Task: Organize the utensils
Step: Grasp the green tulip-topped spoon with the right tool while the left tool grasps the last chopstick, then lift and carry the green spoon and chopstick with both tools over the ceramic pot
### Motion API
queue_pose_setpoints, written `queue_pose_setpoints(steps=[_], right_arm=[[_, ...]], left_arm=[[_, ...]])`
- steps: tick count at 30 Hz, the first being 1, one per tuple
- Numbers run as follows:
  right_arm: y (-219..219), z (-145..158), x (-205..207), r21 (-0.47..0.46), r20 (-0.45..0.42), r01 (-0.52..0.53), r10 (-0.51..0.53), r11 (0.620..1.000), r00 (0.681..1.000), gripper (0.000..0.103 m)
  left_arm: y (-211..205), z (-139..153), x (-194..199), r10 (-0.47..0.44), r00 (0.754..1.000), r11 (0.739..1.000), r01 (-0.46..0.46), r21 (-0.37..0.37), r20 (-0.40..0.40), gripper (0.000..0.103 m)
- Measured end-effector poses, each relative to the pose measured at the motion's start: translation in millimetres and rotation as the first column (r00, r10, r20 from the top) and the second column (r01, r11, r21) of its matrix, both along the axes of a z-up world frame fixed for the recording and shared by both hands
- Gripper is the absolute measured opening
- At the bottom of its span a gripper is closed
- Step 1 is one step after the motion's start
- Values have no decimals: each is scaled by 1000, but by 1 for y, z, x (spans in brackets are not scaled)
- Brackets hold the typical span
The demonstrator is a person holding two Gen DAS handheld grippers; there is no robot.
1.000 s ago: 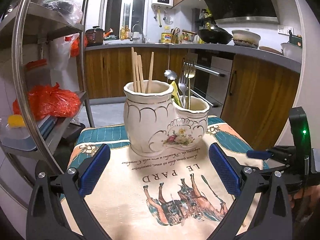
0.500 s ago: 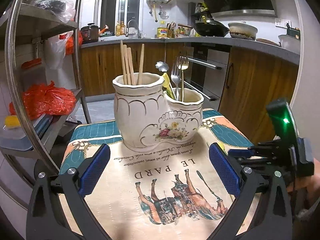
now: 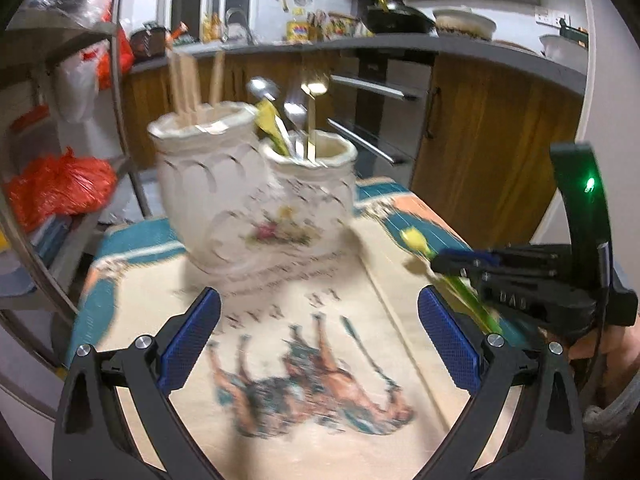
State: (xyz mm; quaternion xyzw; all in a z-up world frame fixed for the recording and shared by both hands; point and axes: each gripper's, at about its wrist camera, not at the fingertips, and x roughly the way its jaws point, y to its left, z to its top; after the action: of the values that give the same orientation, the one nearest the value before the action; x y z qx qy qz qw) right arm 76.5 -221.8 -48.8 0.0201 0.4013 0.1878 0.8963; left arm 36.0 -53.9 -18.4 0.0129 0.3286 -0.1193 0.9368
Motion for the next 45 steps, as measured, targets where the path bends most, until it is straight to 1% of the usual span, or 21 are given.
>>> queue_pose_setpoints(steps=[2,5,7,10,12,15,17,19,20,21,22,25,27,28,32,35,40,43,44,45], right_arm=[[-5,1,-2,13,12,5,-5,1000,1000,10],[-11,3,-5,31,33,14,-15,999,999,10],[-15,5,-7,37,47,18,-19,999,999,10],[-20,8,-10,50,65,18,-22,999,998,10],[-24,9,-11,63,73,19,-24,998,997,10],[-29,7,-13,77,72,16,-22,997,997,10],[-30,6,-14,83,72,10,-16,997,997,10],[-30,6,-15,88,74,6,-12,996,997,10],[-31,6,-15,91,75,4,-10,996,997,10],[-32,6,-16,94,76,2,-9,996,997,10],[-32,6,-16,97,78,0,-7,995,997,10],[-33,6,-17,103,78,-5,-4,995,997,10],[-33,6,-17,106,79,-7,-1,994,997,10],[-33,5,-17,108,80,-9,0,994,997,10],[-32,7,-20,111,96,-17,7,994,995,10],[-32,10,-22,121,114,-23,9,992,993,10],[-30,19,-29,135,171,-33,10,990,985,10],[-27,25,-32,142,207,-39,8,989,978,10],[-25,28,-34,144,223,-42,9,989,975,10],[-23,30,-36,143,235,-44,9,989,972,10]], left_arm=[[-9,-5,0,-16,999,1000,16,0,-30,97],[-27,-12,0,-45,997,998,47,32,-57,97],[-39,-17,-1,-63,995,996,67,50,-74,92],[-54,-25,2,-84,990,993,93,70,-113,79],[-62,-31,6,-94,985,991,106,77,-145,65],[-69,-35,11,-96,980,991,110,75,-175,53],[-72,-36,13,-94,978,992,108,70,-184,52],[-76,-38,16,-94,976,992,109,69,-194,46],[-78,-40,18,-92,975,991,108,73,-201,39],[-80,-42,20,-87,974,991,106,79,-207,33],[-81,-43,22,-81,975,991,102,89,-208,33],[-79,-43,25,-62,977,990,86,115,-203,22],[-77,-42,27,-56,978,989,82,120,-203,8],[-76,-42,29,-58,977,989,83,119,-204,6],[-67,-42,28,-67,978,991,88,98,-198,6],[-59,-39,23,-75,981,992,92,89,-178,6],[-35,-18,9,-89,992,995,92,31,-84,6],[-13,-1,-2,-96,995,995,96,-30,-1,6],[-9,2,-5,-95,995,995,95,-38,14,6],[0,7,-9,-89,995,994,92,-51,47,6]])
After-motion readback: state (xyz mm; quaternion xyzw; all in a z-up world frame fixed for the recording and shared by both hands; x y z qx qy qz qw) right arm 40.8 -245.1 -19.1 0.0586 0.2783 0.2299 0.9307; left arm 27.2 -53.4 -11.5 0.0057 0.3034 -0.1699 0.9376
